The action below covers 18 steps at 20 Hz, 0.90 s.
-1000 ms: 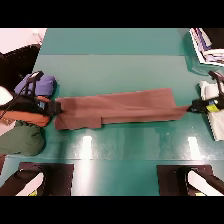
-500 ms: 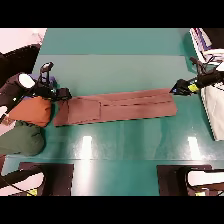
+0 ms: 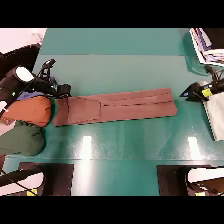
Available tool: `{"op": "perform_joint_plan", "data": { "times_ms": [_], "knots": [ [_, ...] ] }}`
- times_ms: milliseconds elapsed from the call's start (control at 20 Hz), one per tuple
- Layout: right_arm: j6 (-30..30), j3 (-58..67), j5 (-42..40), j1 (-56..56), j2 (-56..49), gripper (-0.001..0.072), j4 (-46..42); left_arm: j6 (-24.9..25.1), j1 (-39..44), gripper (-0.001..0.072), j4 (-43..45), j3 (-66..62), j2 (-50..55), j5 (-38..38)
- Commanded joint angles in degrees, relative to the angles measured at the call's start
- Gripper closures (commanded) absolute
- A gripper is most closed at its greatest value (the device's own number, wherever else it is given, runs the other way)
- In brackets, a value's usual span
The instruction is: Fold the shirts.
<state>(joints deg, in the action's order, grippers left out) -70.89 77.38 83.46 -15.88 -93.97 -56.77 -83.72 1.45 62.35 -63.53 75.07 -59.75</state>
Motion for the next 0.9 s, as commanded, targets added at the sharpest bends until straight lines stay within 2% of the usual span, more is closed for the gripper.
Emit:
{"op": "perform_joint_plan", "data": {
  "times_ms": [0, 150, 300, 350, 450, 500, 600, 850],
  "knots": [
    [2.82, -5.64, -2.49, -1.57, -1.73, 0.0184, 2.40, 0.13, 1.84, 0.0684, -4.28, -0.22, 0.11, 0.70],
    [3.48, -6.82, -3.39, 0.00, -5.44, 0.0186, 9.31, -0.39, 6.62, 0.0685, -4.28, -0.22, 0.26, 0.92],
    [3.54, -5.92, -4.63, 4.22, -7.37, 0.0216, 10.73, -1.99, 10.82, 0.0685, -4.15, -0.24, 0.55, 3.82],
    [4.17, -5.07, -4.61, 5.64, -7.72, 0.0315, 10.71, -1.99, 12.20, 0.0685, -4.11, -0.24, 0.68, 5.64],
    [4.68, -3.23, -4.39, 7.65, -7.41, 0.0561, 10.71, -2.05, 14.99, 0.0685, -4.20, -0.63, 2.01, 8.52],
    [5.01, -2.36, -4.22, 8.13, -6.64, 0.0634, 10.75, -2.36, 16.37, 0.0685, -4.24, -1.60, 3.67, 8.66],
    [4.98, -0.52, -3.19, 8.41, -3.28, 0.0698, 11.17, -3.08, 18.93, 0.0685, -4.33, -4.81, 8.20, 8.37],
    [4.87, 6.10, -2.01, 9.94, 8.11, 0.0698, 19.74, -3.32, 25.11, 0.0685, -7.43, -16.17, 21.24, 7.56]
  ]
}}
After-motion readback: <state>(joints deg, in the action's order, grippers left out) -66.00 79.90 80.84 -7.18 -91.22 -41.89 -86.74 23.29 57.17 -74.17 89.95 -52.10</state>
